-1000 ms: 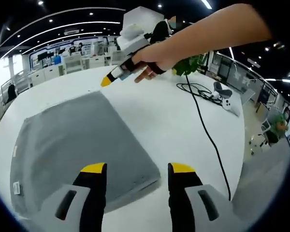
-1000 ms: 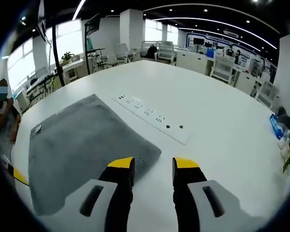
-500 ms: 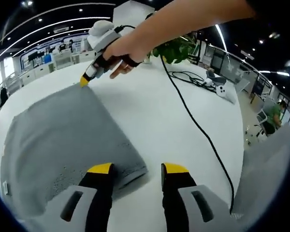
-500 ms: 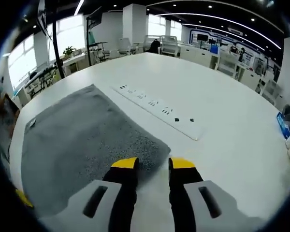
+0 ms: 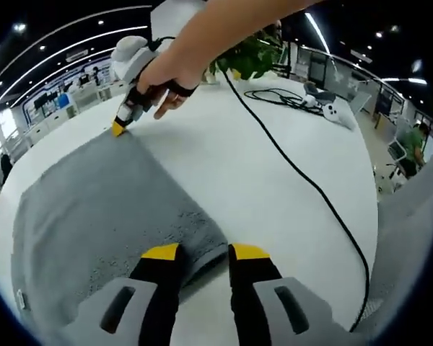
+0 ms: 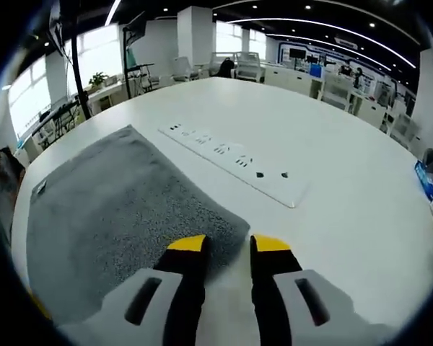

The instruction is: Fold the towel on the table until its edges align and the towel forms a compact rectangular stack.

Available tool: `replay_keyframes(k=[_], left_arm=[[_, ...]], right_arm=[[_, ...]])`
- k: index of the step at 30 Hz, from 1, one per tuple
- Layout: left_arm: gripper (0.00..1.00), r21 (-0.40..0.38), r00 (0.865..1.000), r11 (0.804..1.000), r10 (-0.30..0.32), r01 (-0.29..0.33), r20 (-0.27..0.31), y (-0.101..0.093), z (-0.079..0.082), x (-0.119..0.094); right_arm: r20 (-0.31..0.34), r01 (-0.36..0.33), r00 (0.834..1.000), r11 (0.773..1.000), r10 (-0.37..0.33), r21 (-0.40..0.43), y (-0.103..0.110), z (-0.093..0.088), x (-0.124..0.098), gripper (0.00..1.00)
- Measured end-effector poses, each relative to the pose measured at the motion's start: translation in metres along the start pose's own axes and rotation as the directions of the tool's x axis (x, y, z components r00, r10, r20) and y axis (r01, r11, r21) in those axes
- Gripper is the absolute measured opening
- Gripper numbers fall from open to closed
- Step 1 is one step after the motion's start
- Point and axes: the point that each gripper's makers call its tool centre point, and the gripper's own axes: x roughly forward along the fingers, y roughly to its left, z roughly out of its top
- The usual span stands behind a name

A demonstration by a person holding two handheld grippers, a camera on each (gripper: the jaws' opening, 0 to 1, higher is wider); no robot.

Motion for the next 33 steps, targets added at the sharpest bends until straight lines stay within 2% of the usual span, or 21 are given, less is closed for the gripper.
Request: replay_keyframes(k=[4,5,6,11,15,22,25,28,33], left_arm=[[0.08,-0.004,1.000,1.000,0.010,-0.010,-0.021,0.001,0.001,0.001],[0.07,-0.068,0.999,0.998,-0.018,0.015,-0.032,-0.004,0.001,0.002],[0.06,-0.093,0.999,0.995,-0.031,0.028,-0.034,-0.007,0.003,0.002],[0.04,-0.086,0.998,0.995,-0.055,0.051,-0.042,-0.021,0.006,0.008],[0.04,-0.140,0.995,0.986,-0.098,0.094,-0.023,-0.041,0.014,0.010],[0.04,-0.144,0.985,0.974,-0.174,0.174,0.010,-0.071,0.028,0.006],[0.04,-0.154,0.981,0.969,-0.193,0.194,0.021,-0.082,0.032,0.002],[0.04,-0.163,0.977,0.963,-0.208,0.214,0.055,-0.091,0.041,-0.005],[0.04,-0.145,0.971,0.965,-0.202,0.220,0.127,-0.095,0.063,-0.023]], right_arm=[[-0.005,-0.039,0.999,0.998,0.039,0.039,0.009,-0.004,-0.001,0.09],[-0.014,-0.063,0.998,0.998,0.063,0.019,0.013,-0.006,-0.004,0.05],[-0.017,-0.059,0.998,0.998,0.060,0.010,0.014,-0.008,-0.006,0.05],[-0.061,-0.065,0.996,0.998,0.065,0.001,0.008,-0.019,-0.018,0.02],[-0.086,-0.072,0.994,0.997,0.073,0.018,0.001,-0.030,-0.032,0.02],[-0.106,-0.069,0.992,0.997,0.071,0.026,-0.001,-0.048,-0.063,0.01],[-0.114,-0.070,0.991,0.997,0.074,0.044,-0.009,-0.056,-0.071,0.01],[-0.119,-0.062,0.991,0.996,0.069,0.063,-0.010,-0.063,-0.089,0.01],[-0.131,-0.055,0.989,0.997,0.061,0.053,-0.013,-0.064,-0.102,0.01]])
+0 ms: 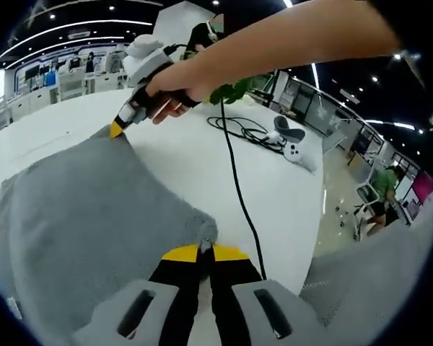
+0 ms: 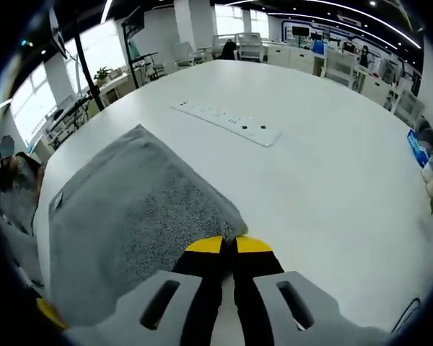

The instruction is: Fold the towel on the table until its edges align and the towel forms a compact rectangular stack.

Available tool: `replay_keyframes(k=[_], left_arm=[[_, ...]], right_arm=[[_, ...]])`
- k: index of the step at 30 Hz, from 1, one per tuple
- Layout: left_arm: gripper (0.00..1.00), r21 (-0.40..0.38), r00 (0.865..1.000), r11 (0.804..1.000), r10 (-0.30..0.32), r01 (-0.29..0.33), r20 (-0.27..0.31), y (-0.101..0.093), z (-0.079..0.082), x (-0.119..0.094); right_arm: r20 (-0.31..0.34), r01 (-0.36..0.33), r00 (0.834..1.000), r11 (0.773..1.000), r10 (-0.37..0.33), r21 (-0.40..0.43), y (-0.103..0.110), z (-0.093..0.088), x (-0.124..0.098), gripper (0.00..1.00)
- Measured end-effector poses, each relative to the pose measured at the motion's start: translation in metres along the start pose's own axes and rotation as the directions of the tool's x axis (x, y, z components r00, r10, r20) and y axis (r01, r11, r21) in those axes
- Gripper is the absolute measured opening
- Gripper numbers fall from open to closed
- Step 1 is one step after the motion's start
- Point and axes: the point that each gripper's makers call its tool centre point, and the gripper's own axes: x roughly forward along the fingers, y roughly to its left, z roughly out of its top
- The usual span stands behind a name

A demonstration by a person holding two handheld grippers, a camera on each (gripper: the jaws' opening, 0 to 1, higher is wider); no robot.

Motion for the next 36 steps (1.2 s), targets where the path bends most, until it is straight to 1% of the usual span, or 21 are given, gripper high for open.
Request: replay_keyframes(k=[1,2,4,7,8,11,14,16,20,24,29,31,33,34,36], left_arm=[[0.04,0.003,1.000,1.000,-0.004,0.004,0.008,-0.002,0.003,-0.001],[0.04,0.013,1.000,1.000,-0.007,0.007,0.021,-0.004,0.007,-0.003],[0.04,0.019,1.000,1.000,-0.010,0.010,0.028,-0.007,0.012,-0.005],[0.04,0.028,0.998,0.999,-0.024,0.022,0.057,-0.012,0.022,-0.007],[0.04,0.037,0.997,0.999,-0.028,0.026,0.069,-0.014,0.026,-0.007],[0.04,0.064,0.994,0.997,-0.038,0.031,0.105,-0.020,0.037,-0.010],[0.04,0.069,0.990,0.997,-0.036,0.027,0.137,-0.017,0.047,-0.018],[0.04,0.074,0.988,0.997,-0.033,0.021,0.154,-0.015,0.053,-0.023],[0.04,0.081,0.983,0.997,-0.028,0.014,0.182,-0.012,0.062,-0.034],[0.04,0.085,0.978,0.996,-0.020,0.002,0.209,-0.006,0.067,-0.044],[0.04,0.088,0.970,0.996,-0.001,-0.022,0.245,0.001,0.073,-0.060],[0.04,0.075,0.968,0.997,0.003,-0.023,0.253,0.005,0.073,-0.065],[0.04,0.073,0.967,0.997,0.006,-0.025,0.256,0.008,0.072,-0.068],[0.04,0.071,0.966,0.997,0.008,-0.027,0.258,0.010,0.072,-0.071],[0.04,0.073,0.963,0.997,0.014,-0.035,0.269,0.014,0.071,-0.076]], right_arm=[[-0.003,0.007,1.000,1.000,-0.007,-0.003,0.001,0.001,-0.006,0.01],[-0.003,0.010,1.000,1.000,-0.010,-0.006,0.001,0.001,-0.009,0.01],[-0.009,0.015,1.000,1.000,-0.015,-0.009,-0.001,0.004,-0.012,0.01],[-0.020,0.033,0.999,0.999,-0.034,-0.025,-0.003,0.006,-0.026,0.01],[-0.018,0.040,0.999,0.999,-0.040,-0.022,-0.004,0.008,-0.031,0.01],[-0.017,0.054,0.998,0.998,-0.053,0.022,-0.006,0.013,-0.043,0.01],[-0.013,0.064,0.998,0.998,-0.063,0.024,-0.008,0.019,-0.048,0.01],[-0.008,0.068,0.998,0.997,-0.067,0.026,-0.010,0.026,-0.050,0.01],[0.006,0.078,0.997,0.996,-0.079,0.041,-0.008,0.043,-0.058,0.01],[0.013,0.087,0.996,0.995,-0.088,0.054,0.003,0.055,-0.064,0.01],[0.015,0.095,0.995,0.993,-0.096,0.073,0.011,0.066,-0.062,0.01],[0.015,0.103,0.994,0.991,-0.104,0.088,0.014,0.071,-0.062,0.01],[0.015,0.109,0.994,0.989,-0.111,0.097,0.015,0.073,-0.063,0.01],[0.015,0.120,0.992,0.987,-0.123,0.109,0.022,0.075,-0.067,0.01],[0.025,0.122,0.992,0.985,-0.126,0.121,0.024,0.080,-0.065,0.01]])
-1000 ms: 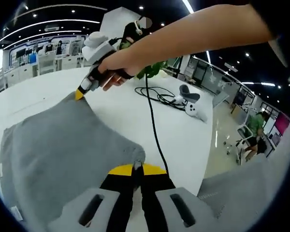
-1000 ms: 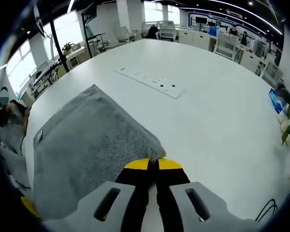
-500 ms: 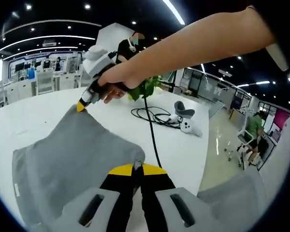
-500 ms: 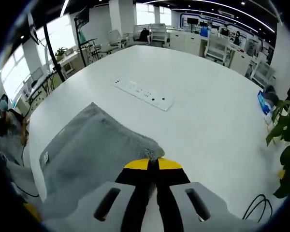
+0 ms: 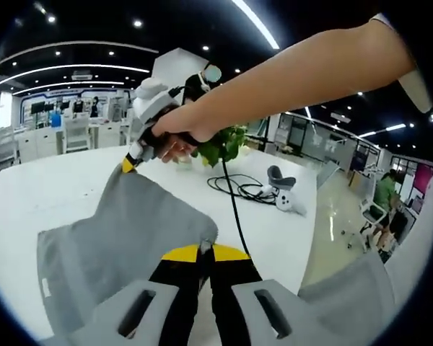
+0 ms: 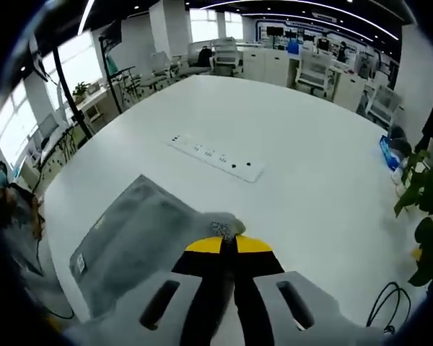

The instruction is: Fold the towel on the table until its edges align and the towel forms a compact rectangular stack.

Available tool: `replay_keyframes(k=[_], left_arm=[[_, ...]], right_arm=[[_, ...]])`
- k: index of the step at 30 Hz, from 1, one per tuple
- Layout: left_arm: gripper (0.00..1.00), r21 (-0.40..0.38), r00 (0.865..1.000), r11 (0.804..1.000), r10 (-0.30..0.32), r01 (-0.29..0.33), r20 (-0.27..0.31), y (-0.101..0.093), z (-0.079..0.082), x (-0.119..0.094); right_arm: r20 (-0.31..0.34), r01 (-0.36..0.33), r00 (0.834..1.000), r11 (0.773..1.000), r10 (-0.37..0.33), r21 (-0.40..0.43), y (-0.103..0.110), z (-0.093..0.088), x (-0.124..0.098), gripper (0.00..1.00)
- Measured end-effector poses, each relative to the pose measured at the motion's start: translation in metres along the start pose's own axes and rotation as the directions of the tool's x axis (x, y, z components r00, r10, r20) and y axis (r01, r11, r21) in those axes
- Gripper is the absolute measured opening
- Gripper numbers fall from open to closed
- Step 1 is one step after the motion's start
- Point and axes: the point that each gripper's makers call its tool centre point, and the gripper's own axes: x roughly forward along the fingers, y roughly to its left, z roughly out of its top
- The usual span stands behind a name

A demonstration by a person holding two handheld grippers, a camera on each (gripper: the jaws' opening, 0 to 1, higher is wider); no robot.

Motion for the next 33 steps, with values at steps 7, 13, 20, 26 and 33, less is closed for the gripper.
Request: replay_keyframes(k=[7,13,20,26,33], left_arm=[[0.04,-0.006,0.999,1.000,0.016,-0.016,0.029,0.011,0.006,-0.020],[0.04,-0.007,0.998,0.999,0.038,-0.038,0.043,0.023,0.008,-0.036],[0.04,-0.009,0.997,0.998,0.061,-0.060,0.051,0.033,0.007,-0.052],[0.04,-0.027,0.996,0.997,0.072,-0.071,0.049,0.042,0.000,-0.061],[0.04,-0.032,0.995,0.996,0.086,-0.084,0.057,0.050,-0.003,-0.071]], right_arm=[[0.034,0.017,0.999,1.000,-0.017,0.012,0.016,0.017,0.001,0.01],[0.054,0.035,0.998,0.999,-0.035,-0.005,0.031,0.030,0.002,0.01],[0.071,0.048,0.996,0.999,-0.049,0.014,0.042,0.039,0.008,0.01],[0.080,0.052,0.995,0.998,-0.054,0.019,0.053,0.044,0.014,0.01],[0.094,0.061,0.994,0.998,-0.063,0.026,0.067,0.045,0.013,0.01]])
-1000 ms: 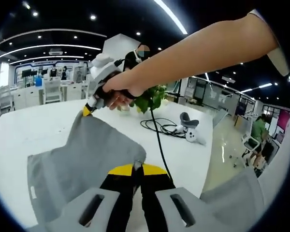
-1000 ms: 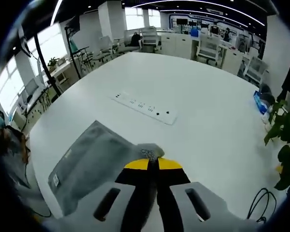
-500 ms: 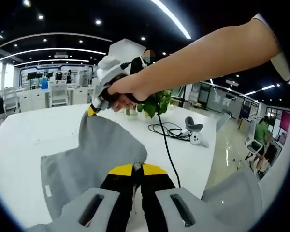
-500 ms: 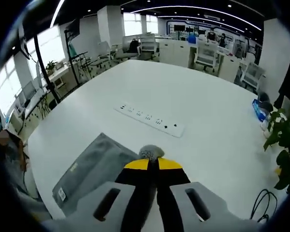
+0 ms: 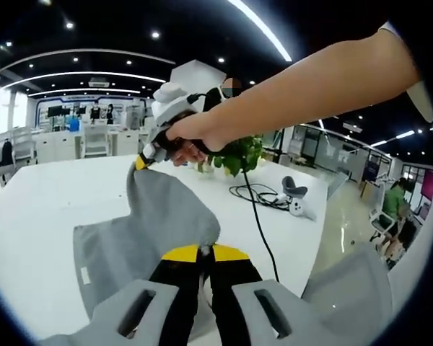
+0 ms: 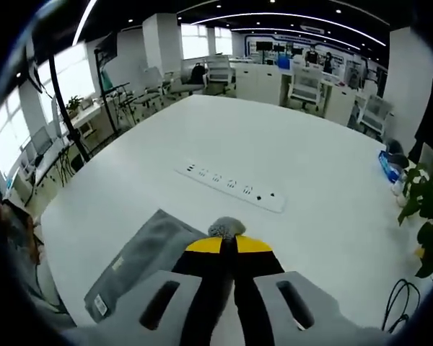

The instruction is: Fold the towel on the table until its edges align and the towel forms a compact rectangular stack.

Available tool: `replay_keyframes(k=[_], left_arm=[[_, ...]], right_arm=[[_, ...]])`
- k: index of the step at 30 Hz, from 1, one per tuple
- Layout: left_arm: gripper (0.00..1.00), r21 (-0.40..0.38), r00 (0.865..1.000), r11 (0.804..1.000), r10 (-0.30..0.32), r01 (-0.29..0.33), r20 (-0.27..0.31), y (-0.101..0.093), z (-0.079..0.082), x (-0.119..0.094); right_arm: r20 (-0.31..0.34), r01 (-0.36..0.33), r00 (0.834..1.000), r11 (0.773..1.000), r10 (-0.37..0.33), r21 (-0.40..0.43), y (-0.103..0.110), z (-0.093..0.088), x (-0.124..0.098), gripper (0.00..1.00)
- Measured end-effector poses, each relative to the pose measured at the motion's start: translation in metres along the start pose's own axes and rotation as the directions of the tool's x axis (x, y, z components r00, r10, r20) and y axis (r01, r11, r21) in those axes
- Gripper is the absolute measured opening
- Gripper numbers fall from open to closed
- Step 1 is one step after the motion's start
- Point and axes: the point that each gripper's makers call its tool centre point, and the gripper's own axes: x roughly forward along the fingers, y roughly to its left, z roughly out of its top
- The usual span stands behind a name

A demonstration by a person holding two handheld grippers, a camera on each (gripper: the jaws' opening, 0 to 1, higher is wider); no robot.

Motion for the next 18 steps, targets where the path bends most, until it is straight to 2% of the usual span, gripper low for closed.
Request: replay_keyframes(k=[13,18], left_arm=[[0.04,-0.007,1.000,1.000,0.015,-0.015,-0.004,0.016,-0.007,-0.014],[0.04,-0.013,1.000,1.000,0.025,-0.025,-0.006,0.020,-0.010,-0.021]], right_arm=[[0.009,-0.003,1.000,1.000,0.003,-0.009,0.014,0.014,0.015,0.02],[0.012,-0.004,1.000,1.000,0.004,-0.019,0.025,0.015,0.020,0.02]])
